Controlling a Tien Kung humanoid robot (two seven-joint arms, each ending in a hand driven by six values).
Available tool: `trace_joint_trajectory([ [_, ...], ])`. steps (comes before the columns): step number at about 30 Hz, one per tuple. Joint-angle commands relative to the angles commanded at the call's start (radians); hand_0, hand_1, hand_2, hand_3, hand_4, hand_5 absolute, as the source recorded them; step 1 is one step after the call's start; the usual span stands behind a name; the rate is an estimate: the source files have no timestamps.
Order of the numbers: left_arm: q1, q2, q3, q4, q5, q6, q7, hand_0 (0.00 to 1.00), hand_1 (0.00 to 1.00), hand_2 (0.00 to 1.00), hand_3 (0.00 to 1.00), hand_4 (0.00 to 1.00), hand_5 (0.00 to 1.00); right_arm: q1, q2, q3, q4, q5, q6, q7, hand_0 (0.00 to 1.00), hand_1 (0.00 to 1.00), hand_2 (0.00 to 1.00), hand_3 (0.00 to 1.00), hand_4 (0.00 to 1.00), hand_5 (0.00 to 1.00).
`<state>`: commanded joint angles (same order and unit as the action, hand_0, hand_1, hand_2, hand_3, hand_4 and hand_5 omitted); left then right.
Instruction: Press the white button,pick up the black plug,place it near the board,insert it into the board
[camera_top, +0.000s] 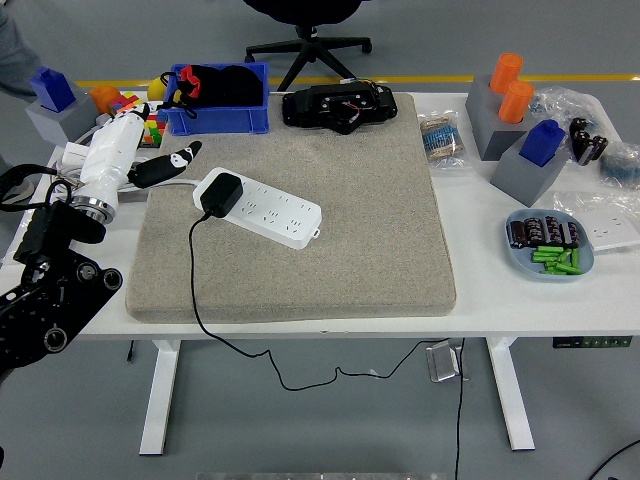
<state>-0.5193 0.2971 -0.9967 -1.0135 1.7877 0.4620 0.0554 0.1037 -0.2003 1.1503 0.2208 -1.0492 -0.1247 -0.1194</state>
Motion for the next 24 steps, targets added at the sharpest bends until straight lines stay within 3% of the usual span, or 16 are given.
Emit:
trace_joint_trajectory([
  [10,0.1,-0.025,-0.164,-0.036,0.027,-0.005,-0.007,0.922,0.926,0.867,0.82,0.819,0.636,-0.006,-0.018,0.051,0.006,-0.024,0.002,0.0,0.791,0.762,0.789,0.771,0.797,0.587],
  [24,0.19,-0.026,-0.289,-0.094,0.04,-0.004,-0.025,0.928,0.925,0.865,0.806,0.82,0.634,-0.006,-0.032,0.111,0.01,-0.053,0.007,-0.001,0.789,0.761,0.783,0.767,0.796,0.589],
])
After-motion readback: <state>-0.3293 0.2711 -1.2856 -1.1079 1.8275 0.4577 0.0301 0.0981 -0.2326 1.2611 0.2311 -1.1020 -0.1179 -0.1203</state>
